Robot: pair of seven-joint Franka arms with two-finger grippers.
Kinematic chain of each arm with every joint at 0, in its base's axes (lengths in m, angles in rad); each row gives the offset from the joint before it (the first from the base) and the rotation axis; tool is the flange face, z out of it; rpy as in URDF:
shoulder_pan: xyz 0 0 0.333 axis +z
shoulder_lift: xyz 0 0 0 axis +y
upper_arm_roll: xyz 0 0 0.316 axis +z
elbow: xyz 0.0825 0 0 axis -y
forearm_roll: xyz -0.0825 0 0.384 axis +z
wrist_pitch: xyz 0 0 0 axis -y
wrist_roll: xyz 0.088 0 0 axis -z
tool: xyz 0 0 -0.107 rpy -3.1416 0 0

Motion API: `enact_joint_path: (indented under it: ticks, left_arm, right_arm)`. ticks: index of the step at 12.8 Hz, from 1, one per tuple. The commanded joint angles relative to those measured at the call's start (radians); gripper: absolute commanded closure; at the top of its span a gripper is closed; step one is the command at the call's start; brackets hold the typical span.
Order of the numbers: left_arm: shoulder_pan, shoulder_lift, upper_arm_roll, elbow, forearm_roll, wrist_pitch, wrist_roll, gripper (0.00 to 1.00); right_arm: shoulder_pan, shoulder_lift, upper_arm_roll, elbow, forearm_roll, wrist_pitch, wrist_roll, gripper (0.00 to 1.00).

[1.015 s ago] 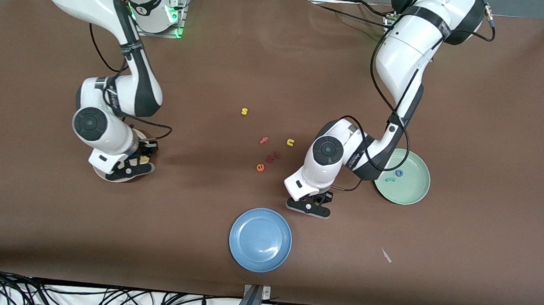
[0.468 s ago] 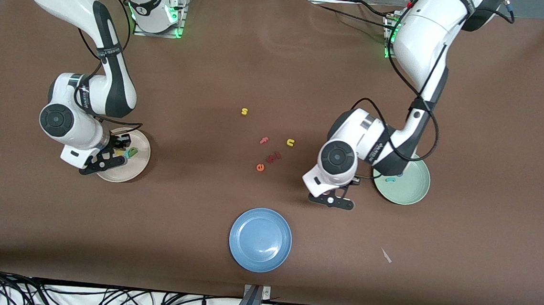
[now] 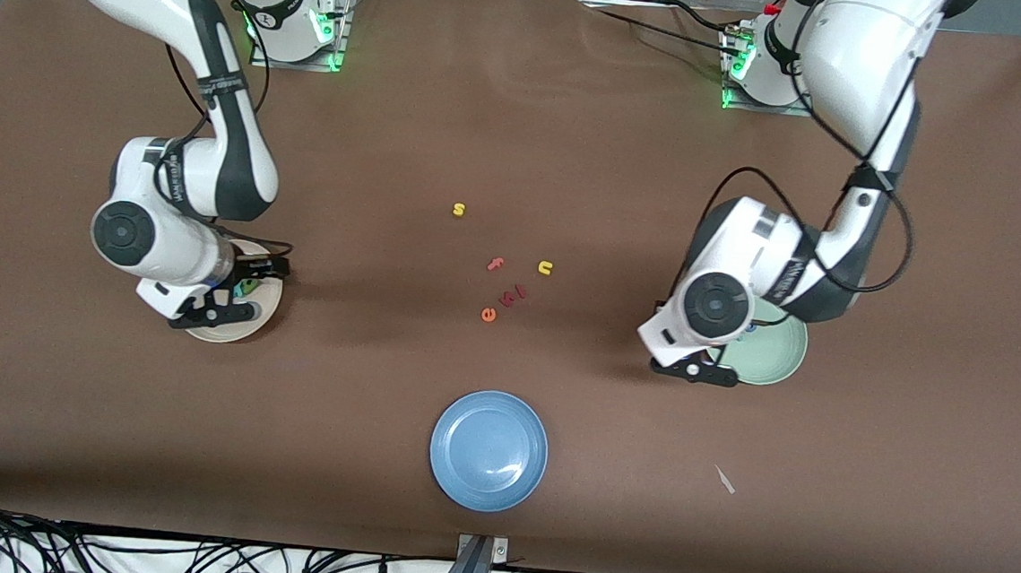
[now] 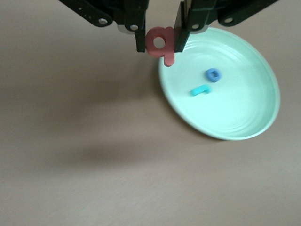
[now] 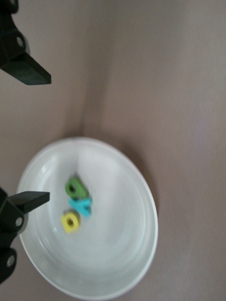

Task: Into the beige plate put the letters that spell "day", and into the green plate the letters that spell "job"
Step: 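Place the pink b on the green plate while the right gripper places the a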

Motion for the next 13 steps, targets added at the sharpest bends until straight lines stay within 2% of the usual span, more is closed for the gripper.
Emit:
enact_joint_path:
  ticks: [1, 3, 5, 9, 13]
  left_arm:
    - [0.057, -0.16, -0.002, -0.234, 0.015, 0.094, 0.107, 1.0]
    - [0.082, -0.22, -0.002, -0.378, 0.073, 0.199, 0.107, 1.0]
    - [0.132, -0.24, -0.002, -0.49, 0.079, 0.336, 0.14, 1.0]
    - [0.241, -0.213, -0.002, -0.575, 0.079, 0.514, 0.271, 1.0]
    - [0.262, -0.188, -0.002, -0.586, 0.066, 0.524, 0.262, 1.0]
  right_arm:
    - [0.034, -0.01, -0.002, 0.07, 0.017, -0.129, 0.077, 0.0]
    - [0.044, -0.019, -0.001, 0.148, 0.012, -0.262, 0.11, 0.0]
    - [0.045, -0.035, -0.002, 0.235, 0.003, -0.422, 0.149, 0.0]
    - [0.044, -0.056, -0.012, 0.384, -0.005, -0.637, 0.136, 0.0]
    - [0.031, -0.055, -0.022, 0.429, -0.003, -0.671, 0.126, 0.0]
